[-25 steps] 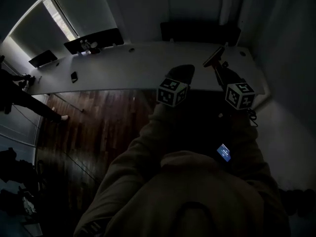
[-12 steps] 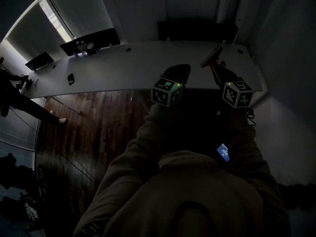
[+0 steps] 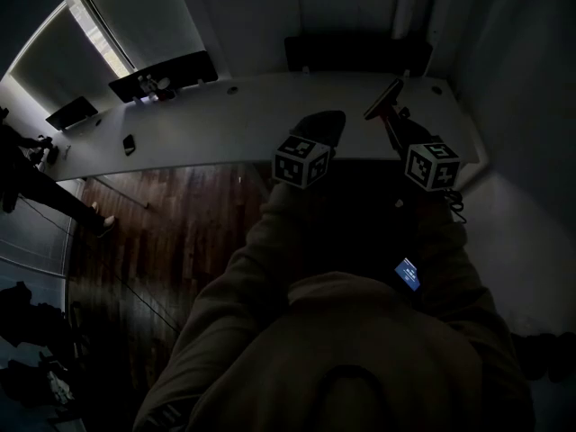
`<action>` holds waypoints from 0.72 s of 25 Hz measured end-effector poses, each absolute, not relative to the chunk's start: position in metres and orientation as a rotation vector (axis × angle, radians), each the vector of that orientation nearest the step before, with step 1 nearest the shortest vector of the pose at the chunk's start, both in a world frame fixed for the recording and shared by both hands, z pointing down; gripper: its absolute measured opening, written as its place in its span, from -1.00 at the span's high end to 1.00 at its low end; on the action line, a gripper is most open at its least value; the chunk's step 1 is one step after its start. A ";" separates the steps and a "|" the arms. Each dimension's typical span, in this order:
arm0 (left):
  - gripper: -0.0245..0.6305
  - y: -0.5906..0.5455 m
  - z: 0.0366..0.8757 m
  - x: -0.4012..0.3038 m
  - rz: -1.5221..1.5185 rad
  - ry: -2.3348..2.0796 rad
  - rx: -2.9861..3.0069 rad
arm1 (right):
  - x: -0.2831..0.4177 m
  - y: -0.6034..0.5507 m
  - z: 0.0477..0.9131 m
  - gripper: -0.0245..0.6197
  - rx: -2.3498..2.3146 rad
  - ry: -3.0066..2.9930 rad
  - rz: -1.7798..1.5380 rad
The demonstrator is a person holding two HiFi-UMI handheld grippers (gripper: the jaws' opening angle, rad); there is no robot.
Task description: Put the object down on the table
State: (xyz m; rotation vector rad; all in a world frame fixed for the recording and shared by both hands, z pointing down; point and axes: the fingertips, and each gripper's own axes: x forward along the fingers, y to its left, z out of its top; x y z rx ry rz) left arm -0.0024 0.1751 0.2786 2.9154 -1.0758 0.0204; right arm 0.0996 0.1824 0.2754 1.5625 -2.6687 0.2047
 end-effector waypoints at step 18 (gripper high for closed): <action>0.94 0.163 0.280 0.011 0.030 -1.143 2.905 | 0.119 0.171 0.287 0.86 1.524 -2.703 0.246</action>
